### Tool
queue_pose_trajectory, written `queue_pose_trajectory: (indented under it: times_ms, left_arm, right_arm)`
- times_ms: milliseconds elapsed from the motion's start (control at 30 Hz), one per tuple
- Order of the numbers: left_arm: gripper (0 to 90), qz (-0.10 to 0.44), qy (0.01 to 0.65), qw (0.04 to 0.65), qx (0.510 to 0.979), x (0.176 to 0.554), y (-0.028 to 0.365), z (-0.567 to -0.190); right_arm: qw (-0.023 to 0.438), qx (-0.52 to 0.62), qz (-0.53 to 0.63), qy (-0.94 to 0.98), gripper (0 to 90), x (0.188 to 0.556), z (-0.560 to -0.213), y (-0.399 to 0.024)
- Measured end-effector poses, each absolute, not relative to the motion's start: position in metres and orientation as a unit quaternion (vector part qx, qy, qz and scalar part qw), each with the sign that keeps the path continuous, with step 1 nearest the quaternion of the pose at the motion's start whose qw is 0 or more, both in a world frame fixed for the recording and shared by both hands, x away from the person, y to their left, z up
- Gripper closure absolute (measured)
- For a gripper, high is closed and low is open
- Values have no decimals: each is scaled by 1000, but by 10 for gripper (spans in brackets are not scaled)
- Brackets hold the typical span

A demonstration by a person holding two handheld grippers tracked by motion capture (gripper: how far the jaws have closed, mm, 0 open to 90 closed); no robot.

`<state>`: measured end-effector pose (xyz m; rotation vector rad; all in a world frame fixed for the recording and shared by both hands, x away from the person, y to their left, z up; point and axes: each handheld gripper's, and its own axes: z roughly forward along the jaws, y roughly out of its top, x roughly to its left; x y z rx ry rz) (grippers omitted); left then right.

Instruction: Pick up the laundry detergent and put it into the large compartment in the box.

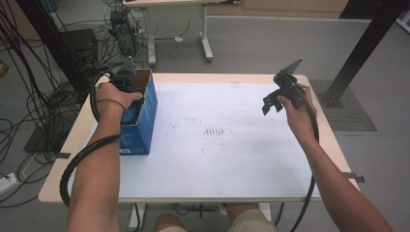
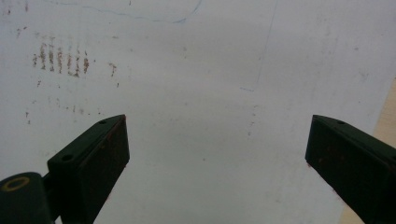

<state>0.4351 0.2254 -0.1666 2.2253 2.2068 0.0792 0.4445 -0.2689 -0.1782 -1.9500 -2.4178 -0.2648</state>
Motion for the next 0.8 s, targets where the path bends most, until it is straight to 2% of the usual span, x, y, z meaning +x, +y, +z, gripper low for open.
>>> queue_pose_trajectory:
  times_ms: [300,600,800]
  left_arm:
    - [290,29,714,15,700,430,230,-149]
    - [248,33,702,8,712,431,223,-122]
    - [205,45,691,22,722,429,216,-86]
  right_arm:
    - [9,-624,-86,-777,65,444,-176,-267]
    - [7,-620,-89,-779,65,441,-174,-265]
    - [5,-620,-90,-779,65,440,-173,-266]
